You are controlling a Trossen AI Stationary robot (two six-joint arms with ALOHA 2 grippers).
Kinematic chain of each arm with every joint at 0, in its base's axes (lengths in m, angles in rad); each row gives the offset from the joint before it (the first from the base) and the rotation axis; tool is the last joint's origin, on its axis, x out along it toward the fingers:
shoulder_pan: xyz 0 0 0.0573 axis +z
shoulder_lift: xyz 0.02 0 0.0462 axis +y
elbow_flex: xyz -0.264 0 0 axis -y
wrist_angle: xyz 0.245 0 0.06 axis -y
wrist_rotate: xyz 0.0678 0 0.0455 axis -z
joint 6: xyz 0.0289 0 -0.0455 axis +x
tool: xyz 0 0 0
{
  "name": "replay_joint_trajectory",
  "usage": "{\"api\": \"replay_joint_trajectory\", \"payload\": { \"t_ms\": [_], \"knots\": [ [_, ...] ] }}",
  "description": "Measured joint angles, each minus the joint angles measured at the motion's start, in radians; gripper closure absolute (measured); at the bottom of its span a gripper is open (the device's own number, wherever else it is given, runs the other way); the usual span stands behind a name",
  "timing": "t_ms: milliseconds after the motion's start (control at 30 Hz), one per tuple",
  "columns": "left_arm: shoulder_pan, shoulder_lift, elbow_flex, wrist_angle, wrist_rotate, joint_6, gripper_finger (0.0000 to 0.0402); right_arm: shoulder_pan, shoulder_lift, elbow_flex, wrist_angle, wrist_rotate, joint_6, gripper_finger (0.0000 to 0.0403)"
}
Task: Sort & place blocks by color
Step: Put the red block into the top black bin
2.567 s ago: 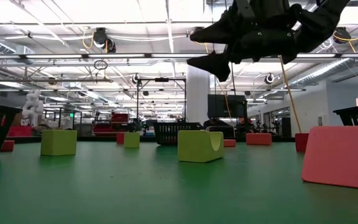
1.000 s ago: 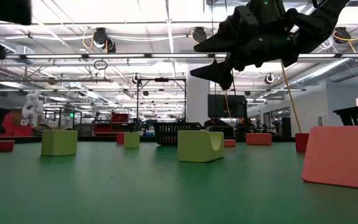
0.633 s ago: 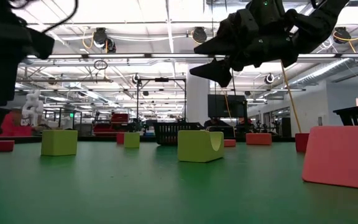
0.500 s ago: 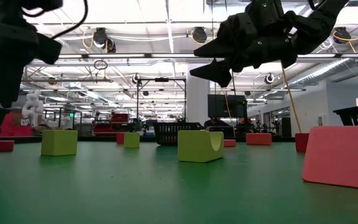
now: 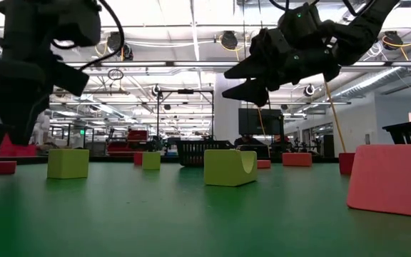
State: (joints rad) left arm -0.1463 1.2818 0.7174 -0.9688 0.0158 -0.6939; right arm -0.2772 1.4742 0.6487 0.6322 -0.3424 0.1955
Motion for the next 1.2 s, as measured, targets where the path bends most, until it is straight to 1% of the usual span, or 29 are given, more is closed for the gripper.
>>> {"api": "replay_joint_trajectory", "payload": {
  "t_ms": [233, 567, 900, 967, 1033, 1100, 1200],
  "knots": [
    [0.000, 0.106, 0.000, 0.011, 0.065, 0.039, 0.0121, 0.000, 0.000, 0.000, -0.035, 0.000, 0.001, 0.0088],
    [0.000, 0.156, 0.001, 0.060, 0.049, 0.029, 0.0121, 0.000, 0.000, 0.000, -0.043, 0.000, 0.001, 0.0088],
    [0.000, 0.228, 0.005, 0.048, 0.055, 0.035, 0.0124, 0.000, 0.000, 0.000, -0.063, -0.001, 0.001, 0.0088],
    [0.000, 0.229, 0.005, 0.050, 0.062, 0.035, 0.0139, 0.000, 0.000, 0.000, -0.063, -0.001, 0.001, 0.0088],
    [0.004, 0.227, 0.004, 0.054, 0.071, 0.034, 0.0167, 0.000, 0.000, 0.000, -0.063, -0.001, 0.001, 0.0088],
    [0.009, 0.222, 0.003, 0.056, 0.079, 0.031, 0.0206, 0.000, 0.000, 0.000, -0.062, -0.001, 0.001, 0.0088],
    [0.030, 0.222, 0.005, 0.039, 0.089, 0.045, 0.0279, 0.000, 0.000, 0.000, -0.062, -0.001, 0.001, 0.0088]
  ]
}}
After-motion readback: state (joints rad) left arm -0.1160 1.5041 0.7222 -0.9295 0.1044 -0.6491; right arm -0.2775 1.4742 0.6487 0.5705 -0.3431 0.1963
